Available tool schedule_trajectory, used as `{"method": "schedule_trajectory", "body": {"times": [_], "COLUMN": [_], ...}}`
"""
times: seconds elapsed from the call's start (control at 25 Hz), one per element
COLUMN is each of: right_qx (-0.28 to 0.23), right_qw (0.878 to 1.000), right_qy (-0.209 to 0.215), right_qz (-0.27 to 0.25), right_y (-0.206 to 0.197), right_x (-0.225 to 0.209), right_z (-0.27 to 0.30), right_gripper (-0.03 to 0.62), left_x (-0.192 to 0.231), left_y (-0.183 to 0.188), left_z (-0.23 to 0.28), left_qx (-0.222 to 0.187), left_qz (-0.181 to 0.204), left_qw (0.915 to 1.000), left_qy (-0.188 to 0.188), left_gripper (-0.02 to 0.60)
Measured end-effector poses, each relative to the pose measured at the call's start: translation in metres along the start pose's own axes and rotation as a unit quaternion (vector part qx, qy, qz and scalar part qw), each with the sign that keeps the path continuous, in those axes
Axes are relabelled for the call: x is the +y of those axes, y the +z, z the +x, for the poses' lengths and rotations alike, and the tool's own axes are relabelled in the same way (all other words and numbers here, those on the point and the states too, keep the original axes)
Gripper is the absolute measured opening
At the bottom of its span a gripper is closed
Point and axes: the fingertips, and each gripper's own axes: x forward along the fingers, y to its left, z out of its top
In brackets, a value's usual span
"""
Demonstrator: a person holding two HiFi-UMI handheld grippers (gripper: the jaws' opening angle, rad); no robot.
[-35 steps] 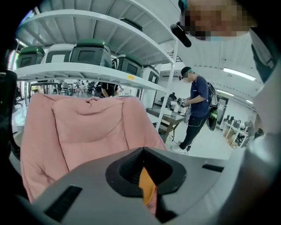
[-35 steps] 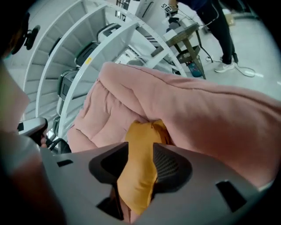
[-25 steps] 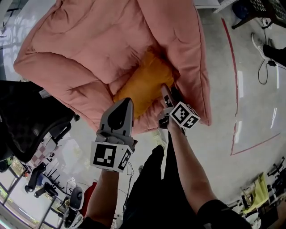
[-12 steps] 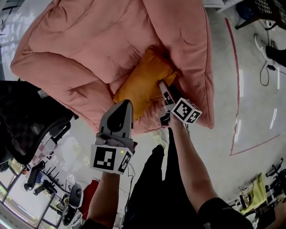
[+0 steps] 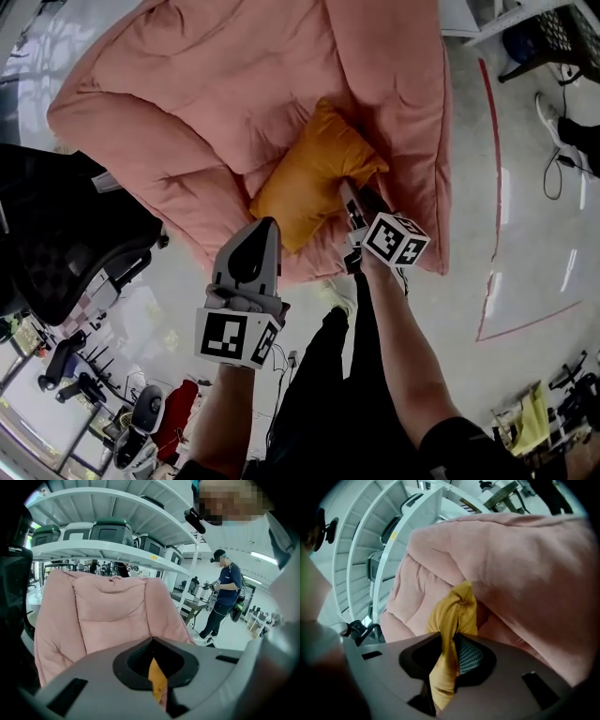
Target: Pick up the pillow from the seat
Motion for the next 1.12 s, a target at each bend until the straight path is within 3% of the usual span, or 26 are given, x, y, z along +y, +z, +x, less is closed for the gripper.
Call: {"method": "schedule_trajectory", "body": {"times": [0.24,0.52,0.88,1.12], "right_qx": [0.018,0.032,0.011,-0.015], "right_qw": [0.991,0.963,0.945,0.935], "right_qy": [0.041,0.052,0.056,0.064], "right_qz": [-0.122,-0.261,-0.321,-0.35], "right_y": [0.014,0.023,0.049,0.069], "right_x": [0.069,0.139,0.208,0.261], "right_z": [-0.018,-0.055,-0.112,-0.152], "right_gripper": [0.077,0.077,0.08,0.081], "left_x": [0.007,0.013,0.022,0.018], "left_y": [0.017,0.042,0.07,0.096], "left_z": [-0.035,-0.089,-0.142,-0.172], "left_qx": [-0.029,-0.066,-0.109,-0.125], "left_qz": [-0.01,-0.03,-0.068,-0.069], "left_qw": [0.9993,0.9964,0.9905,0.989], "left_qy": [0.019,0.046,0.05,0.039], "left_gripper": [0.006,0.006,0.006,0.006]}}
